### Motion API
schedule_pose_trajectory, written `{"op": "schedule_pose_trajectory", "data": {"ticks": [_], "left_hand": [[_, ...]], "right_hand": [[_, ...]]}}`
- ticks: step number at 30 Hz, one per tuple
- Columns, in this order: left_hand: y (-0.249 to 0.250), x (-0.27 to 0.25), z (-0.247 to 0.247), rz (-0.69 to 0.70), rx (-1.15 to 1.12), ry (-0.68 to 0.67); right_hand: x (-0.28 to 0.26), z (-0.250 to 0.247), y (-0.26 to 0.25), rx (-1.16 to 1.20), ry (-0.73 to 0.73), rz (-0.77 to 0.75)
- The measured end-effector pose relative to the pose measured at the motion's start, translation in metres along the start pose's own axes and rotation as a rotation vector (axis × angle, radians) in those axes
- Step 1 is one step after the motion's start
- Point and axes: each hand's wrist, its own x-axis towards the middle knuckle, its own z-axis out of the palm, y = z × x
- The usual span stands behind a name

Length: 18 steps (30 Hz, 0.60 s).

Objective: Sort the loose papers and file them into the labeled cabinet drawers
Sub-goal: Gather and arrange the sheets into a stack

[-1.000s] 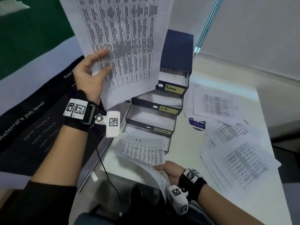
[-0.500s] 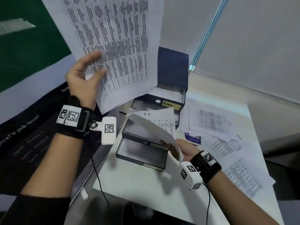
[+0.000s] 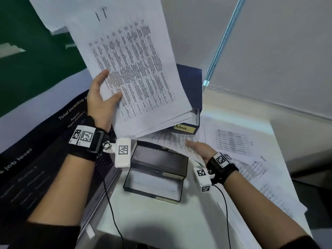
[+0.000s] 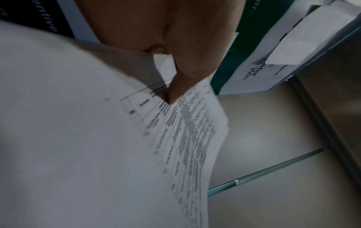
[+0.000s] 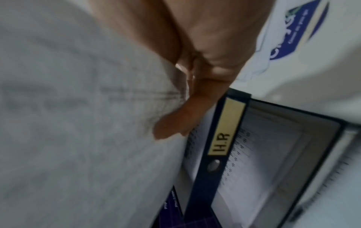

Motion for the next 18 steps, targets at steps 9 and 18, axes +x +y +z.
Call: {"op": "schedule_pose_trajectory", "data": {"ticks": [9, 18], "left_hand": [[-0.054, -0.002, 0.017, -0.375, 0.039, 0.028], [-0.11, -0.03, 0.014, -0.83, 0.416, -0.221]], "right_hand": [[0.017, -0.014, -0.002, 0.194, -0.116, 0.07], [0.043, -0.001, -0.01, -0.093, 0.215, -0.282]]}}
